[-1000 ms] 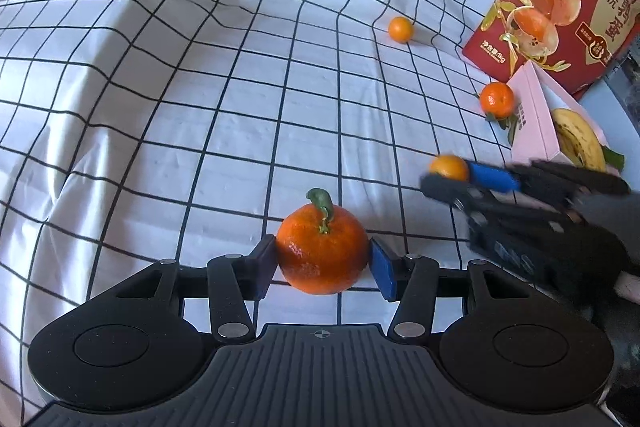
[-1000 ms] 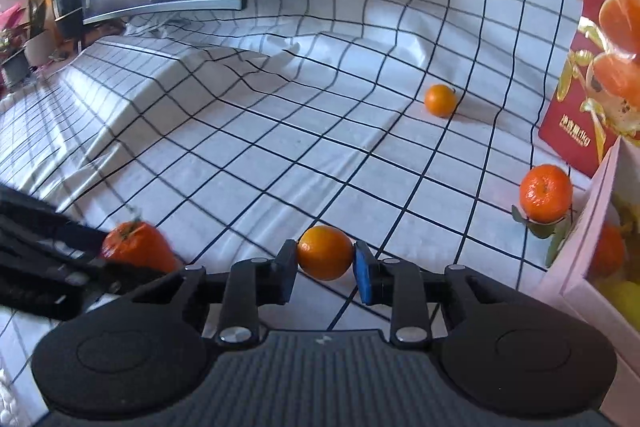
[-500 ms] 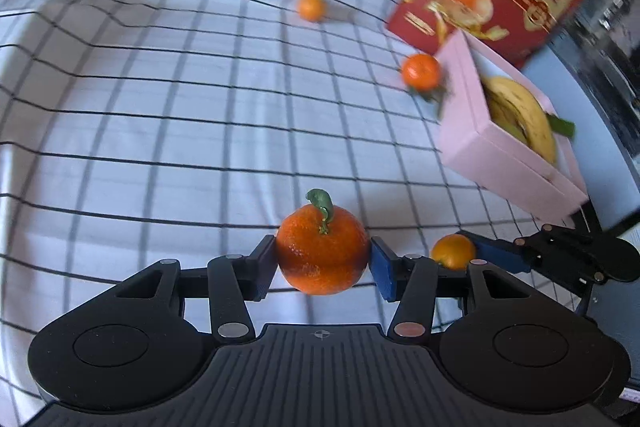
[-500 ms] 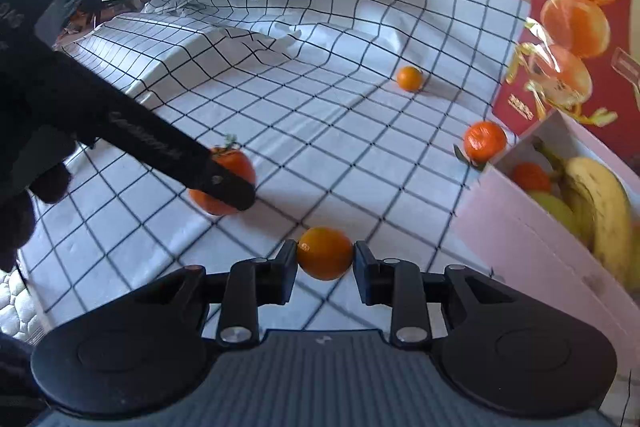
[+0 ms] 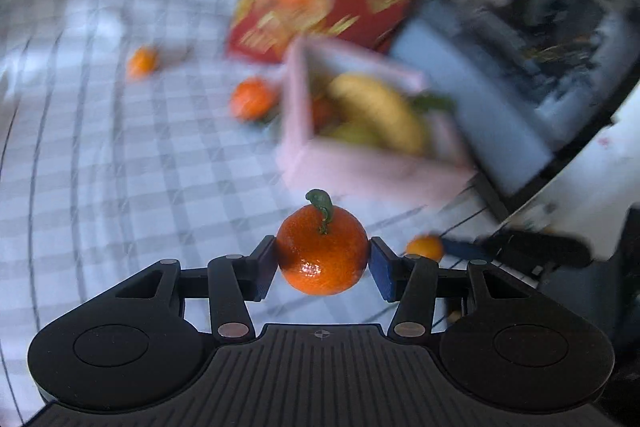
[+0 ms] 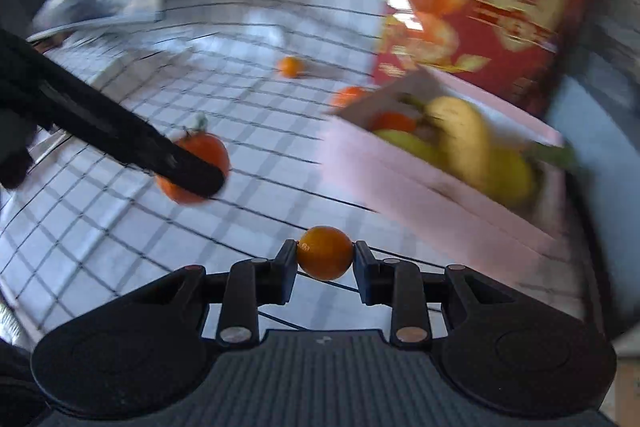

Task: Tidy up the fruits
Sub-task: 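Release the leafy mandarin into the box with the left gripper while the right carries its mandarin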

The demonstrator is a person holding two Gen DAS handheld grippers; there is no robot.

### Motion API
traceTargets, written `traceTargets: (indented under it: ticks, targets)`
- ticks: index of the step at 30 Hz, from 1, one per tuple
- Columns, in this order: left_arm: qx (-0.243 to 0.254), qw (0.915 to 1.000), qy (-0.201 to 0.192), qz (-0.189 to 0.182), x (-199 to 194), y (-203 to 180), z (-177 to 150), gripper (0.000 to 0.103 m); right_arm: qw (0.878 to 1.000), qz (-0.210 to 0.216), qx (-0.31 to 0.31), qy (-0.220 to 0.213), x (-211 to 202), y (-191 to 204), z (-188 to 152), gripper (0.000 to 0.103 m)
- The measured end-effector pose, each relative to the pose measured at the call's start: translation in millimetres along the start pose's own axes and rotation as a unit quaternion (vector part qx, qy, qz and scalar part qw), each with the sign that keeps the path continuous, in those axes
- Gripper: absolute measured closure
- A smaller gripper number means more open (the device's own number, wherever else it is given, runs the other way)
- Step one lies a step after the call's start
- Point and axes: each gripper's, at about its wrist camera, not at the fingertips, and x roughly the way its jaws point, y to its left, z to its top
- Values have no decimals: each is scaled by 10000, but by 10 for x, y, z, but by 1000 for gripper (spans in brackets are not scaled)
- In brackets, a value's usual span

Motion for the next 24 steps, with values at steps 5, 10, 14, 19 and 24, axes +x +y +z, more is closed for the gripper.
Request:
traceTargets:
  ticks: [5,10,14,19,24]
  targets:
    - [597,9940,-854,-329,-220,-394,722,48,9974,-503,410,-320,-315,-327,-8,74]
    - [1023,9815,-1553,-450,-242,-841,1386,48,9877,-958,536,-1112,-744,-562,202,74]
    - [1102,9814,-1412,-684,24,-1036,1756,48,9712,-1354,770,-1805,-1040,-814,542,74]
    - [673,9939,-537,-689,777,-966,1980,48,9601,-1584,947,-2102,-1077,-1048,804,74]
    - [820,9961,237,-209,1539,-904,1950,48,9673,-1462,1097,-1759,-802,-1109,712,74]
